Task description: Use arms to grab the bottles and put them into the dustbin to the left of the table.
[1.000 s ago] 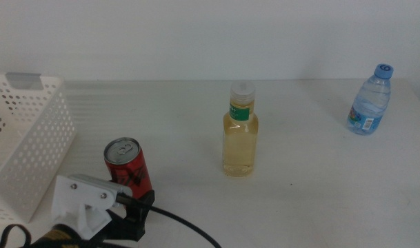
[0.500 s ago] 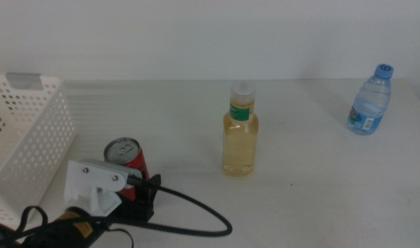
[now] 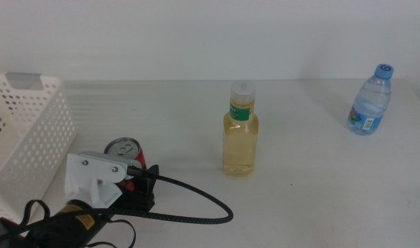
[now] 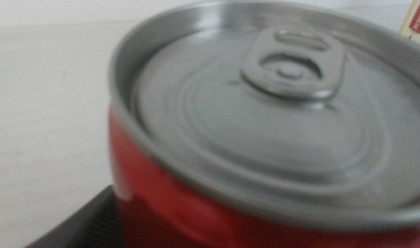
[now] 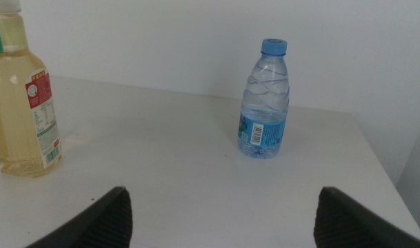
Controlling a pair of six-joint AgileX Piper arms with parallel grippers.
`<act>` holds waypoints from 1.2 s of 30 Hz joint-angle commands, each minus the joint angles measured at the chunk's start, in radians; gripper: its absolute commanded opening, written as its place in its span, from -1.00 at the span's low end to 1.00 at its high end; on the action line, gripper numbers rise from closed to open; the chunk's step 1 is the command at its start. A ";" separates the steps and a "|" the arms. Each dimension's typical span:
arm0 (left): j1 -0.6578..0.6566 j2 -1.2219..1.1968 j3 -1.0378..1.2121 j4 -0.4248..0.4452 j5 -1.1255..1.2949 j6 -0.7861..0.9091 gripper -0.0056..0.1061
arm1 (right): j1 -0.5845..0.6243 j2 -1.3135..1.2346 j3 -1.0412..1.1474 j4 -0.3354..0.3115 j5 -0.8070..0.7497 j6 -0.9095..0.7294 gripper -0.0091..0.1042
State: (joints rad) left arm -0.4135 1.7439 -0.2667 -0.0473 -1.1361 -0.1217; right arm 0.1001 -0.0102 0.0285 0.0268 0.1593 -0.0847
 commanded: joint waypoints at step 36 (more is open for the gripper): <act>-0.002 -0.441 -0.130 0.040 0.522 -0.010 -0.99 | -0.005 -0.026 -0.009 -0.010 -0.081 -0.009 0.40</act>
State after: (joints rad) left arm -0.4135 1.3533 -0.3422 0.0000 -0.5796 -0.1182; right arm 0.1001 -0.0102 0.0285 0.0268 0.1593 -0.0847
